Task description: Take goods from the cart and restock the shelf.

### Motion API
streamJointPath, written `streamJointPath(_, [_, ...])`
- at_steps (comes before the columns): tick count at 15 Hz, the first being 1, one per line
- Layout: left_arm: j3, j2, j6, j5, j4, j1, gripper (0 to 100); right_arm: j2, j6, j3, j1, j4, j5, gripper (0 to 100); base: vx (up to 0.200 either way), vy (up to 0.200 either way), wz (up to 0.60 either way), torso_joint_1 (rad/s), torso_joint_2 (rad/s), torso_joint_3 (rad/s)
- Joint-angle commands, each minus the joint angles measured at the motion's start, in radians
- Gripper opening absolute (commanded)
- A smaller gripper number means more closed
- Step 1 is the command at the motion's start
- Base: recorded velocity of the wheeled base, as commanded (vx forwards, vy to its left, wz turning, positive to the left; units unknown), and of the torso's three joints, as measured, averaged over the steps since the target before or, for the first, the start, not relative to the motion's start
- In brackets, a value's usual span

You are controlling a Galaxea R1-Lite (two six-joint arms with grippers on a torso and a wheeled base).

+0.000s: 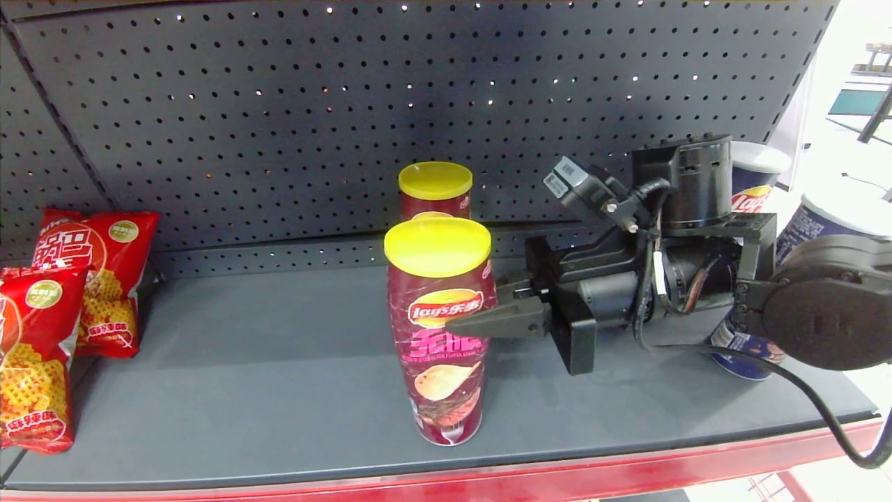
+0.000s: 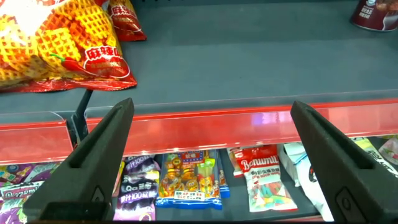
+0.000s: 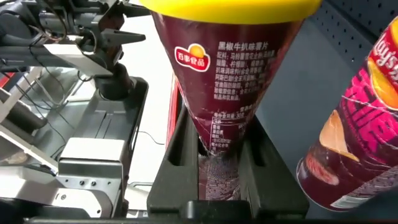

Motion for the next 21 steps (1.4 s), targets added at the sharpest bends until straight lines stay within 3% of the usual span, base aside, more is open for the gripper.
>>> streamJointPath(1, [0.001,0.0,0.0,0.0,0.0,0.0,100,0.003,0.0,0.002,0.002,0.0,0.0,0,0.0,0.0,0.0,0.0,0.0,0.0])
streamJointPath(14, [0.001,0.0,0.0,0.0,0.0,0.0,100,0.046,0.017,0.009,0.001,-0.027,-0.013,0,0.0,0.0,0.0,0.0,0.0,0.0])
streamJointPath(15, [0.001,0.0,0.0,0.0,0.0,0.0,100,0.046,0.017,0.016,0.001,-0.029,-0.013,100,0.0,0.0,0.0,0.0,0.0,0.0])
streamJointPath(21, [0.001,0.0,0.0,0.0,0.0,0.0,100,0.017,0.018,0.036,0.001,-0.023,-0.015,100,0.0,0.0,0.0,0.0,0.0,0.0])
